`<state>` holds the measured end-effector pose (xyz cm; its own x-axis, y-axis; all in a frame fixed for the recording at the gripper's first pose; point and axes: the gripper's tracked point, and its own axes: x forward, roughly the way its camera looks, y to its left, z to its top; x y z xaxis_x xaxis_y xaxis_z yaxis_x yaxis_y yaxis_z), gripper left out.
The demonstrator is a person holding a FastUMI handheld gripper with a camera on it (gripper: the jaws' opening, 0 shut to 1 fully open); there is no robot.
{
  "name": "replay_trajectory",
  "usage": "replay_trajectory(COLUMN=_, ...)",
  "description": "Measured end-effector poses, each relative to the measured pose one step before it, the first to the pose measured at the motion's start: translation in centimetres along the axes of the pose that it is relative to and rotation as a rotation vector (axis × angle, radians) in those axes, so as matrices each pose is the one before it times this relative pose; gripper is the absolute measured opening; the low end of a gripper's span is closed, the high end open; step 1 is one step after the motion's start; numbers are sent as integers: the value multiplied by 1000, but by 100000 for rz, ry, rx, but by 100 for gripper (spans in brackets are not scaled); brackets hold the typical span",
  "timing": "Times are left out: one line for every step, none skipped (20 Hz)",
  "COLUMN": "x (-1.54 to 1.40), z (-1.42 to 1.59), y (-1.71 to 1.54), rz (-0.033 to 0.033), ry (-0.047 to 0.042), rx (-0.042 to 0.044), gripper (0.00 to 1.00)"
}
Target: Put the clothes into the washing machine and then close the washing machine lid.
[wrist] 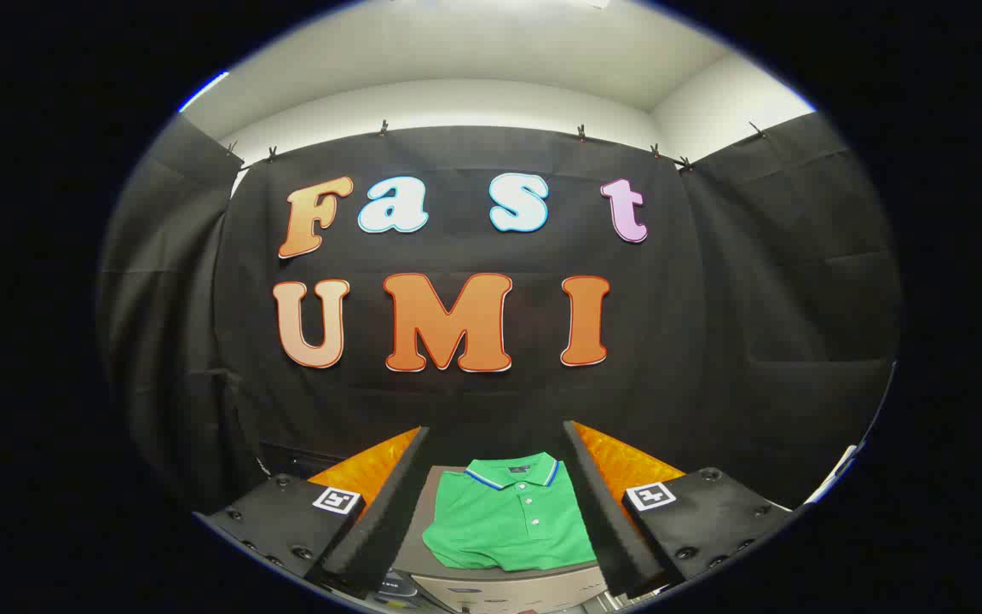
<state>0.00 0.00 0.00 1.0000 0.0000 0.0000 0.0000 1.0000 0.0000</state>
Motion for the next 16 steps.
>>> replay_trajectory(x=48, z=-88, y=-62, rz=264, ry=212, rx=718, gripper=97)
replay_trajectory(x=-48, z=155, y=-258, rz=-498, ry=-16, rx=408, gripper=97)
replay_trajectory(x=158, z=-33, y=-261, rz=-202, ry=0, rx=-32, gripper=97)
replay_trajectory(x=118, z=-1, y=-303, rz=-300, ry=-101, rx=-209, gripper=97)
replay_trajectory(x=-35, z=41, y=-179, rz=-230, ry=-178, rx=-183, gripper=97)
replay_trajectory(x=-89, z=154, y=46, rz=254, ry=42, rx=-110, gripper=97)
replay_trajectory(x=84, z=34, y=-82, rz=6, ry=30, rx=69, gripper=97)
replay_trajectory(x=101, z=-7, y=-135, rz=61, ry=9, rx=21, gripper=97)
replay_trajectory(x=201, z=-29, y=-20, rz=276, ry=109, rx=70, gripper=97)
replay_trajectory(x=-28, z=-17, y=-7, rz=21, ry=40, rx=-63, gripper=97)
replay_trajectory(x=209, z=-11, y=7, rz=198, ry=-24, rx=-119, gripper=97)
replay_trajectory(x=-87, z=20, y=56, rz=226, ry=-3, rx=-111, gripper=97)
replay_trajectory(x=182, z=-147, y=-11, rz=172, ry=361, rx=-258, gripper=97)
replay_trajectory(x=-1, z=-222, y=-20, rz=-9, ry=285, rx=-140, gripper=97)
replay_trajectory(x=154, z=36, y=49, rz=173, ry=69, rx=132, gripper=97)
replay_trajectory(x=99, z=-75, y=-74, rz=105, ry=28, rx=374, gripper=97)
